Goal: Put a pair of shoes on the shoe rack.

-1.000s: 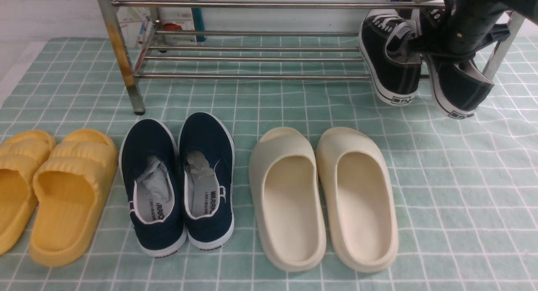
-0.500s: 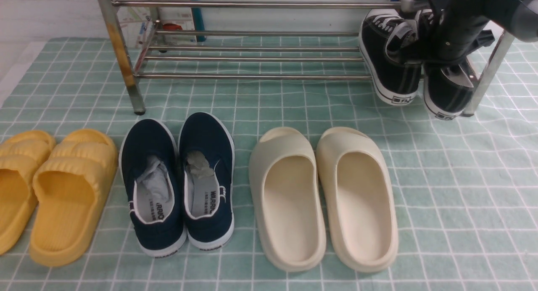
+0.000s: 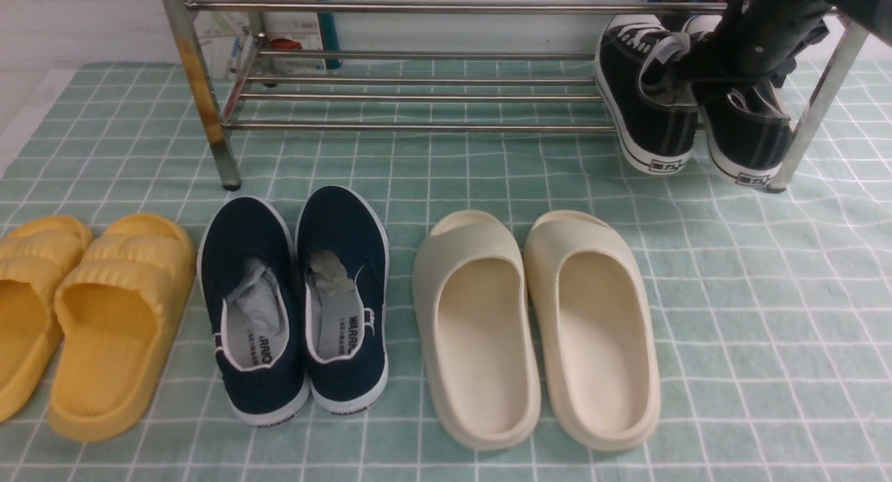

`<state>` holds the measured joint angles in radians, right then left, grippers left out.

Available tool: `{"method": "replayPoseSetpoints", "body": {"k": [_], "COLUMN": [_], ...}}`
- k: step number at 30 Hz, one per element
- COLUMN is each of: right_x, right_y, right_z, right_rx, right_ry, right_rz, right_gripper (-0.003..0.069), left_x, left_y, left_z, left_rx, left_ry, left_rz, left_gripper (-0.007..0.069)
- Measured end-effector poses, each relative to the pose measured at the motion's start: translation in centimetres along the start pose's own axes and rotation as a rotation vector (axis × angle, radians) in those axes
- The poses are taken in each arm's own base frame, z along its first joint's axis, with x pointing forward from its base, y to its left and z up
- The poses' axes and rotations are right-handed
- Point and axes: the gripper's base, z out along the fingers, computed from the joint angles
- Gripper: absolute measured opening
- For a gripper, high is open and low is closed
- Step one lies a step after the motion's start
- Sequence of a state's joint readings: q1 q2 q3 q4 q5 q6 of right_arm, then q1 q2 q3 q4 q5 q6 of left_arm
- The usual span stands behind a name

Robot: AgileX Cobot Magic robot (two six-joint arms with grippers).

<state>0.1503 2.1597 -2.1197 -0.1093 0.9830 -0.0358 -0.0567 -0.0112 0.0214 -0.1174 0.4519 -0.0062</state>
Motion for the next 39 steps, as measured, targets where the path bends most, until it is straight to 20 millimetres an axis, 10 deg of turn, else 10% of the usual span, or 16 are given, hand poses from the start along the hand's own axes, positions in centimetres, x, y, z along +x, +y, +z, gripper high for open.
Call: {"method": "replayPoseSetpoints", "body": {"k": [6,12,15,24,33,39], "right_x": [-0.7,0.3,2.7,13.7,30.0,36.3], "right_y": [0.3,0.3,-0.2,-0.5,1.8,2.5], "right_z": [-4.9,-11.7,-17.0,-25.8,-22.3,-19.7], "right_rx": [-0.088,-0.142,-0.101,0.014,-0.043,-0.018], "right_ry": [-0.036,-0.085,-0.146,-0.483,-0.808,-0.949], "right_rz": [0.036,-0.003,-0.053,-0.078,0.098,0.117], "right_gripper": [0.0418,0.0182,0.0007,-0.0003,-0.0003,-0.0003], "left_x": [0.0,0.0,0.0,0.0,0.0,0.0], "left_y": [0.0,0.0,0.0,0.0,0.0,0.0], "left_z": [0.0,0.0,0.0,0.0,0.0,0.0], "left_rx": [0.0,0.0,0.0,0.0,0.0,0.0], "left_ry": [0.0,0.0,0.0,0.0,0.0,0.0], "left_rz": [0.0,0.0,0.0,0.0,0.0,0.0], "left_gripper": [0.0218,0.0222,0.0223,0.0228,0.0231,0.0231]}}
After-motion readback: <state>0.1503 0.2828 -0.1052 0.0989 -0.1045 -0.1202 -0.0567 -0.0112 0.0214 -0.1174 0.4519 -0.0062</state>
